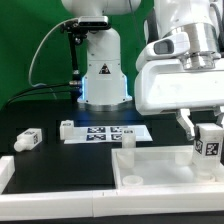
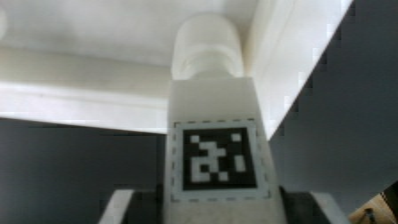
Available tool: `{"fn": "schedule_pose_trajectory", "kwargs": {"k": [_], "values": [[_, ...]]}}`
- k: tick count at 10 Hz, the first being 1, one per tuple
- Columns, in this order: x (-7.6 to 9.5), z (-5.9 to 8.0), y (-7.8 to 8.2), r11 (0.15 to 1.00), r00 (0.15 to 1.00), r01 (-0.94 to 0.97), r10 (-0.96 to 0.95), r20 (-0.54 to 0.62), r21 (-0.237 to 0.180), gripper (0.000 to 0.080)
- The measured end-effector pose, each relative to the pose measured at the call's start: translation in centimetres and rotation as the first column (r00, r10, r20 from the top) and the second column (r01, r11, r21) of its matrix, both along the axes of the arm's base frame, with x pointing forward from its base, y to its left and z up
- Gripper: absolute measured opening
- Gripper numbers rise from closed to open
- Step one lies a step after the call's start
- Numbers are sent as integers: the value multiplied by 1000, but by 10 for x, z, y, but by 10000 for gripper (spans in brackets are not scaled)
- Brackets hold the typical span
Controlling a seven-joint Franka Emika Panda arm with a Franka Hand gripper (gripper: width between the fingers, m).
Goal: Assemble one leg
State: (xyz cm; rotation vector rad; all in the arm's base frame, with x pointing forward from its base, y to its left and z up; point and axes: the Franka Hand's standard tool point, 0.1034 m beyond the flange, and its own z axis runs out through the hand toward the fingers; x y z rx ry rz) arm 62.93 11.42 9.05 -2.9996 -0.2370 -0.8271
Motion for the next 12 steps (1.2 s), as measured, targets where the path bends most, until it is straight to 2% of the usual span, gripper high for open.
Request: {"fn": "schedule_pose_trajectory", "kwargs": {"k": [3, 7, 8, 9, 10, 11, 12], "values": [[-4, -11, 0, 1000, 1000, -1, 1, -14, -4, 287], [-1, -12, -1, 1000, 1000, 2, -2, 28, -10, 287], [-1, -12, -2, 1000, 1000, 2, -2, 27, -10, 377], [-1, -12, -2, 1000, 1000, 2, -2, 27, -10, 512], [-1, -12, -2, 1000, 1000, 2, -2, 27, -10, 512], [-1, -12, -1, 1000, 1000, 1, -1, 21, -10, 624], [-3, -14, 0, 1000, 1000, -2, 2, -15, -5, 642]]}}
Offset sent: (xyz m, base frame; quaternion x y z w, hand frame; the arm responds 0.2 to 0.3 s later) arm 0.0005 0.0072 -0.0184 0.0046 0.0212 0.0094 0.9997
